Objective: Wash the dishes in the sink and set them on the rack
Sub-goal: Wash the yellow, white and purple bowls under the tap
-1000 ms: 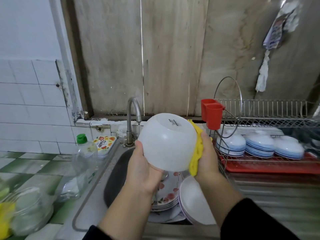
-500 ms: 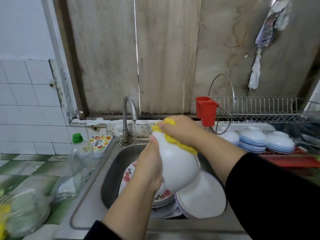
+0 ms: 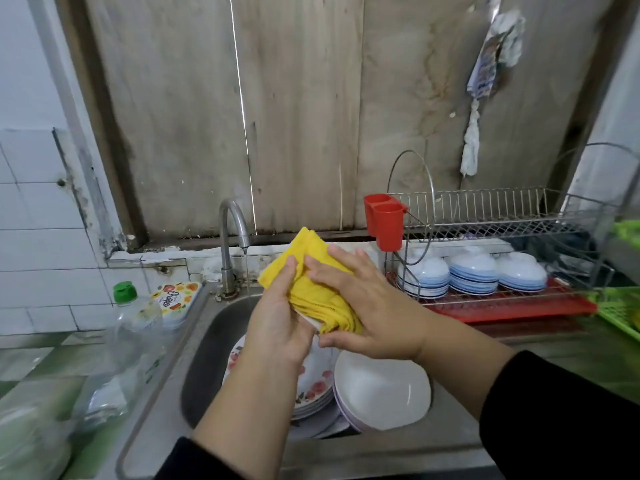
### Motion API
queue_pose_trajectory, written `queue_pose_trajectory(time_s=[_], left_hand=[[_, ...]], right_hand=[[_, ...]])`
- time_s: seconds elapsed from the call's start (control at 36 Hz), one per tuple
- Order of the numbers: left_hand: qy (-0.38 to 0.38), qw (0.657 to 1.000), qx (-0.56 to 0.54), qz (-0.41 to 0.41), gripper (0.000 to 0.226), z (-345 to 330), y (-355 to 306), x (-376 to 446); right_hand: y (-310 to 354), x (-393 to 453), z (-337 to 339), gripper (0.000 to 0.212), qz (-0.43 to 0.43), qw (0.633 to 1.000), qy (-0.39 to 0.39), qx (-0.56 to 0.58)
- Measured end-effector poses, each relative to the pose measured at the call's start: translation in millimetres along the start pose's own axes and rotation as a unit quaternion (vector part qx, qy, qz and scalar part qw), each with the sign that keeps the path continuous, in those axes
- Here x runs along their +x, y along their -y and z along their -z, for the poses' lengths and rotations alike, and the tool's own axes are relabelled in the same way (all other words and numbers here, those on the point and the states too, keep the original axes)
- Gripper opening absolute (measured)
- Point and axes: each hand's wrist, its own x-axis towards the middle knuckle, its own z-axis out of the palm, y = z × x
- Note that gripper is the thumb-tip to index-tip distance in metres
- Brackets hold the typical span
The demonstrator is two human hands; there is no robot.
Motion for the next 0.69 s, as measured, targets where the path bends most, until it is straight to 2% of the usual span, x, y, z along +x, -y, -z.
queue_pose_trajectory(time_s=[0.11, 0.22, 0.31, 0.39, 0.53, 0.58, 0.69], left_hand=[[-0.030, 0.999, -0.004, -0.030, 0.032, -1, -1, 2], [-0.075, 0.996, -0.024, -0.041, 0.029, -5, -4, 0], [-0.083, 0.996, -0.023, -0.034, 0.030, -9, -2, -3], [-0.076, 0.996, -0.033, -0.018, 0.036, -11, 3, -5], [-0.003, 1.000, -0.023, 0.009, 0.063, -16, 13, -10], [0.038, 0.999, -0.015, 0.006, 0.078, -15, 16, -11], [0.134, 0.988, -0.004, 0.071, 0.094, -26, 25, -18]], right_hand=[[-4, -5, 9, 0.092, -0.050, 0.998, 0.004, 0.030], [-3, -15, 23, 0.121, -0.131, 0.988, 0.056, 0.063], [-2, -23, 30, 0.126, -0.178, 0.977, 0.091, 0.070], [1, -32, 38, 0.130, -0.220, 0.968, 0.085, 0.085], [6, -50, 50, 0.132, -0.247, 0.966, 0.053, 0.047], [5, -56, 56, 0.127, -0.247, 0.968, 0.028, 0.042], [5, -70, 74, 0.116, -0.236, 0.971, -0.019, 0.019]])
